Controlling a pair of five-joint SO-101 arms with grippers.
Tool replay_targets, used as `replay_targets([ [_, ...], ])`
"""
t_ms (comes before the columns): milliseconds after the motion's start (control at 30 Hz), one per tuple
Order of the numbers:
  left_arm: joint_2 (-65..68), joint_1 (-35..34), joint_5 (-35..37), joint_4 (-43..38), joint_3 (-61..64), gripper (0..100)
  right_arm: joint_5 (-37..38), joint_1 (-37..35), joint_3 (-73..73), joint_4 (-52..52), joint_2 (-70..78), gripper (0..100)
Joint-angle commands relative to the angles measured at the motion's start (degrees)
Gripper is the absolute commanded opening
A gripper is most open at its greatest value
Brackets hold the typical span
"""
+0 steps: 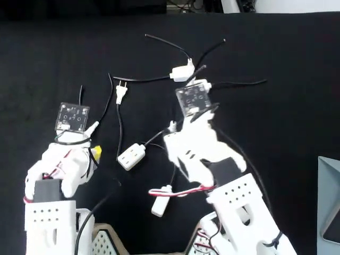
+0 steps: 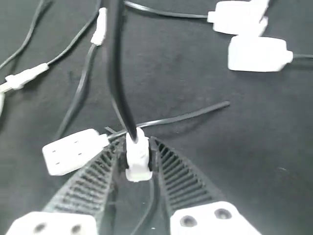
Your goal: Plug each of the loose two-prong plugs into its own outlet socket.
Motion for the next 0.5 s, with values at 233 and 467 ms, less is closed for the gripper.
replay_targets([
  [233, -9.1, -6.1, 4.0, -4.2, 7.2, 22, -0.1, -13.6, 3.2, -8.0, 0.3, 1.1],
  [467, -10.8, -6.4, 4.0, -4.1, 9.0, 22, -0.3, -19.9, 7.3, -15.9, 0.7, 1.1],
])
